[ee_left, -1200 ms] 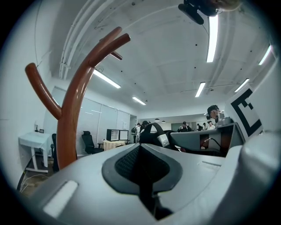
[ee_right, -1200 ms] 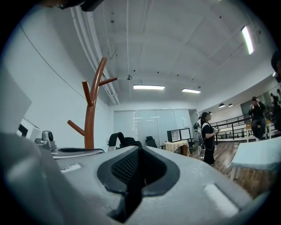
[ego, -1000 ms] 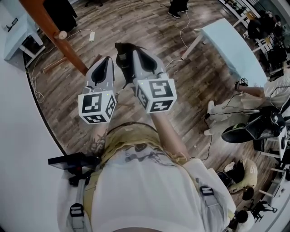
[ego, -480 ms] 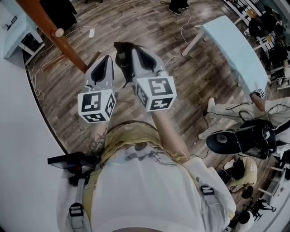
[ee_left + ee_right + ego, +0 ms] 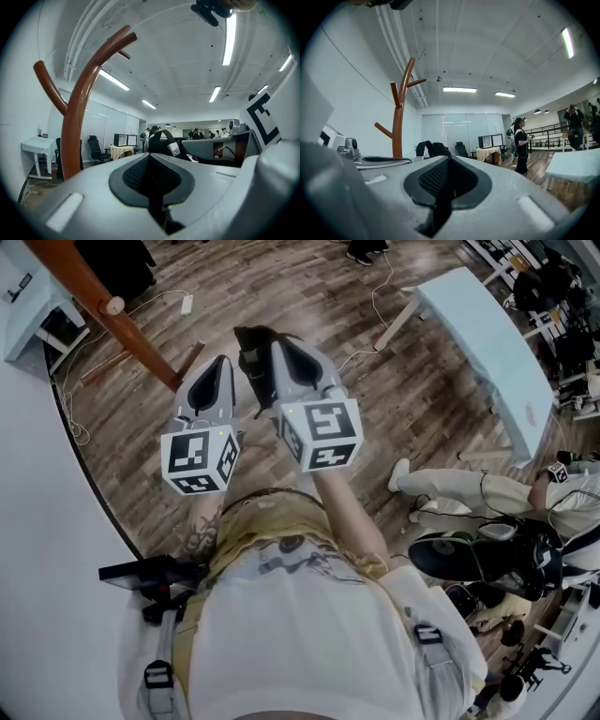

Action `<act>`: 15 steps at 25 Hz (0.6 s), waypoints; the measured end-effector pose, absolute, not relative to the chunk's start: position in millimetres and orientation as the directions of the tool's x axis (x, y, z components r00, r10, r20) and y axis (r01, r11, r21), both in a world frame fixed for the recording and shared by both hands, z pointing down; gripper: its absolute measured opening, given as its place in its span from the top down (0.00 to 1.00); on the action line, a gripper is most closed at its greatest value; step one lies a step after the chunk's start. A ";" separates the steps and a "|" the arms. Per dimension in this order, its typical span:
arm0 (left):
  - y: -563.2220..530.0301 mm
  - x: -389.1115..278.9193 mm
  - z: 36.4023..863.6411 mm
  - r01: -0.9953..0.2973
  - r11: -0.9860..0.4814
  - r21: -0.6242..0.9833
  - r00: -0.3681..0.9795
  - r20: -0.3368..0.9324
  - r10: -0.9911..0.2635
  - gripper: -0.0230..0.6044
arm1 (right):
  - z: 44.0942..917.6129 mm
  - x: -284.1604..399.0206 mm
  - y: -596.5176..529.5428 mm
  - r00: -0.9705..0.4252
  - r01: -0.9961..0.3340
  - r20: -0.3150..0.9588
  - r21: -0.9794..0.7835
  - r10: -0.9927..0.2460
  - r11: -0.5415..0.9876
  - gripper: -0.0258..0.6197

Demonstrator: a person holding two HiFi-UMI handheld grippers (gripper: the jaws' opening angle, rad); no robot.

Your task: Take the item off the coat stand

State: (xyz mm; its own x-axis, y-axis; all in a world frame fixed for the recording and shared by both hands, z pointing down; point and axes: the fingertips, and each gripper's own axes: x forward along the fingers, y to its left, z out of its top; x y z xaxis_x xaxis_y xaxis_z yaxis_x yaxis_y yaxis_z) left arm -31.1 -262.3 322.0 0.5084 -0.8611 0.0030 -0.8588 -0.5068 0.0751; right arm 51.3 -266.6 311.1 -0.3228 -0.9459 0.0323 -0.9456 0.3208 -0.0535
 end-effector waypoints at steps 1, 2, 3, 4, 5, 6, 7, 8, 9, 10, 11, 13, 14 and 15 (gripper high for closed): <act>-261.8 -31.5 322.3 -0.859 -0.507 0.076 0.508 0.004 -0.861 0.96 | 311.6 51.5 -266.0 -0.321 -0.946 0.034 -0.054 -0.946 0.319 0.94; -261.7 -31.7 322.6 -0.859 -0.506 0.077 0.508 0.005 -0.861 0.96 | 312.1 51.8 -265.7 -0.320 -0.946 0.036 -0.055 -0.947 0.318 0.94; -261.8 -31.7 322.8 -0.859 -0.506 0.077 0.508 0.006 -0.861 0.96 | 312.3 52.3 -265.6 -0.319 -0.947 0.037 -0.057 -0.947 0.317 0.94; -262.1 -31.4 322.8 -0.860 -0.505 0.077 0.507 0.009 -0.862 0.96 | 312.1 53.0 -265.8 -0.319 -0.947 0.038 -0.058 -0.947 0.316 0.94; -262.5 -31.0 323.0 -0.861 -0.503 0.076 0.506 0.013 -0.863 0.96 | 311.8 53.8 -266.0 -0.318 -0.947 0.039 -0.060 -0.947 0.316 0.94; -262.8 -30.8 323.4 -0.862 -0.501 0.074 0.504 0.018 -0.864 0.96 | 311.9 54.5 -266.2 -0.318 -0.947 0.041 -0.062 -0.947 0.315 0.94; -262.9 -30.8 324.2 -0.863 -0.500 0.075 0.502 0.021 -0.864 0.96 | 312.4 55.0 -266.3 -0.317 -0.947 0.044 -0.064 -0.947 0.314 0.94; -262.8 -31.0 325.0 -0.863 -0.499 0.076 0.502 0.023 -0.865 0.96 | 313.5 55.3 -266.4 -0.316 -0.948 0.047 -0.067 -0.948 0.313 0.94; -262.7 -31.1 325.9 -0.863 -0.500 0.078 0.502 0.023 -0.864 0.96 | 314.8 55.5 -266.4 -0.315 -0.948 0.050 -0.068 -0.948 0.311 0.94; -262.6 -31.1 326.8 -0.862 -0.500 0.080 0.503 0.023 -0.864 0.96 | 316.0 55.6 -266.4 -0.314 -0.948 0.052 -0.069 -0.948 0.310 0.94; -262.5 -31.1 327.7 -0.862 -0.500 0.082 0.504 0.023 -0.864 0.96 | 317.0 55.8 -266.2 -0.313 -0.949 0.054 -0.068 -0.948 0.309 0.94; -262.3 -31.1 329.3 -0.862 -0.500 0.086 0.504 0.026 -0.863 0.96 | 318.3 55.8 -265.9 -0.312 -0.949 0.057 -0.068 -0.948 0.308 0.94; -262.3 -31.3 329.9 -0.862 -0.500 0.088 0.504 0.026 -0.863 0.96 | 318.8 55.6 -265.9 -0.312 -0.949 0.058 -0.067 -0.948 0.308 0.94; -262.3 -31.6 330.5 -0.862 -0.499 0.091 0.503 0.027 -0.864 0.96 | 319.2 55.5 -265.9 -0.313 -0.949 0.060 -0.067 -0.948 0.309 0.94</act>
